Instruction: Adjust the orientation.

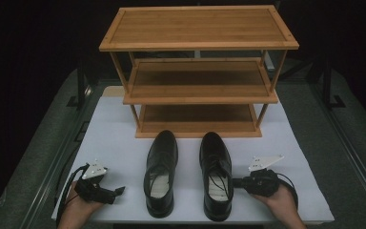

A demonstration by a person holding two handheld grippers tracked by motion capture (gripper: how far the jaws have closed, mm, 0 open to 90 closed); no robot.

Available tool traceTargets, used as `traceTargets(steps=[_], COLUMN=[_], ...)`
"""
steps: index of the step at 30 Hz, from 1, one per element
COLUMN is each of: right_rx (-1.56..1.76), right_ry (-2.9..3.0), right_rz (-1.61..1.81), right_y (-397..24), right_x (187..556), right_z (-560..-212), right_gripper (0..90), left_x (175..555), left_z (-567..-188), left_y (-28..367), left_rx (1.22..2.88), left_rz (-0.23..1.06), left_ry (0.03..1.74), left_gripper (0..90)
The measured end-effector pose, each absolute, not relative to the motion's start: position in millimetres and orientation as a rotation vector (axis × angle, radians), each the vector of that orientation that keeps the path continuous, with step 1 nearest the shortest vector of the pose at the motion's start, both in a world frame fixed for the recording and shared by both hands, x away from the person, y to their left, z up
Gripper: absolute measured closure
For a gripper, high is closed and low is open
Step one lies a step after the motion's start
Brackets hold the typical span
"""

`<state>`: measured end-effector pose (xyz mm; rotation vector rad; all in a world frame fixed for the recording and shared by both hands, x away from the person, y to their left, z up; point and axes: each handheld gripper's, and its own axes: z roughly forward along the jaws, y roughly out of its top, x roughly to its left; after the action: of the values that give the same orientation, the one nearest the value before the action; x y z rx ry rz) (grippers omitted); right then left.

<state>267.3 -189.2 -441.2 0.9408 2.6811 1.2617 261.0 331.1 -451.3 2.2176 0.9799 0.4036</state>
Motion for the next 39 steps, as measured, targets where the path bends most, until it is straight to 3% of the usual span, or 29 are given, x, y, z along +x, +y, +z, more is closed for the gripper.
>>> traceTargets(steps=[39], right_rx=[0.786], right_ry=[2.745], right_rz=[1.198], right_y=[-122], right_x=[293], right_z=[-436], right_gripper=[89.8], left_x=[261], left_z=[-451], left_y=[331], left_rx=[2.218], left_rz=[0.404], left_ry=[0.979], left_gripper=[0.0])
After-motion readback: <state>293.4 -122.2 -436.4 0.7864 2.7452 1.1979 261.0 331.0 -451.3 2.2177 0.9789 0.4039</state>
